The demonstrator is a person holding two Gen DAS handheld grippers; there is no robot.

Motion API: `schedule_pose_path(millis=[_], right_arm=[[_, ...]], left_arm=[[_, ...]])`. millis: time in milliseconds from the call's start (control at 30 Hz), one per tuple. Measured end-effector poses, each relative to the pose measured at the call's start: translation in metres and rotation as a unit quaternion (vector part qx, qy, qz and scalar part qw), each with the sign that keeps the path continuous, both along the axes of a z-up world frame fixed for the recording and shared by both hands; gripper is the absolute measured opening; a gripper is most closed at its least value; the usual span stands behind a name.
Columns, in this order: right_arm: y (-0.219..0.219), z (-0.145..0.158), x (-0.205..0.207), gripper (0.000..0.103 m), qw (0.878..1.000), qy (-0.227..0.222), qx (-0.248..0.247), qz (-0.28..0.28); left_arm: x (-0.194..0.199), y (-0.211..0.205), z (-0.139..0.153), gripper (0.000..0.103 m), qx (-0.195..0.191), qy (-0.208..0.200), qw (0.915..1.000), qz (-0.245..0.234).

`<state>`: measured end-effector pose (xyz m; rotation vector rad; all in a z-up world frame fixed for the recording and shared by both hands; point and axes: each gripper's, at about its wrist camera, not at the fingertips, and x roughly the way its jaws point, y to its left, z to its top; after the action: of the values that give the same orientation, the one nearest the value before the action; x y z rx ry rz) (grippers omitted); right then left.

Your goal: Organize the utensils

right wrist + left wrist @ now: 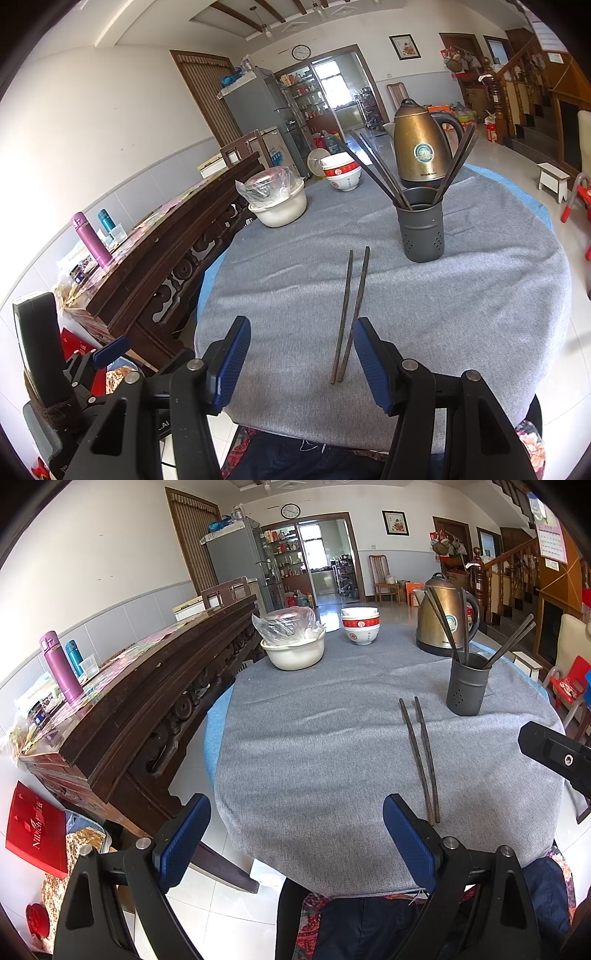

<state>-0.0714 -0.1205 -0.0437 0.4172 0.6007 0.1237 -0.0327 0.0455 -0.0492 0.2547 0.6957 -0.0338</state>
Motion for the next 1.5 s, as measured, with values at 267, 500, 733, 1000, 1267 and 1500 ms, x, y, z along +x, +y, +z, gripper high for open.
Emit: schedule_pose_path(millis=[267,500,733,1000,1267,1500], right_arm=[[0.001,0.000,0.001,0.062,1.000,0.001,-0.001,0.001],[0.002,-0.001,0.002,0.062,1.000,0.001,-0.002,0.003],[0.003,-0.001,0.003,0.062,1.000,0.001,-0.003,0.004],[0.007,-0.004,0.006,0.062,1.000,0.006,-0.006,0.009],[0.008,-0.011,0.006,0.062,1.000,0.014,-0.008,0.012],[0.001,-0.016,0.005,0.062,1.000,0.019,-0.004,0.007]], left_arm=[[-0.001,0.000,0.000,0.094,0.000,0.000,1.0000,0.000],[-0.001,0.001,0.000,0.094,-0.001,0.001,1.0000,0.000],[-0.001,0.002,0.000,0.094,-0.002,0.000,1.0000,0.001],[0.002,0.006,-0.002,0.094,-0.011,0.007,0.9999,0.003],[0.001,0.005,-0.004,0.094,-0.013,-0.001,0.9999,-0.003],[0.003,-0.002,-0.008,0.094,-0.010,-0.003,0.9999,-0.005]])
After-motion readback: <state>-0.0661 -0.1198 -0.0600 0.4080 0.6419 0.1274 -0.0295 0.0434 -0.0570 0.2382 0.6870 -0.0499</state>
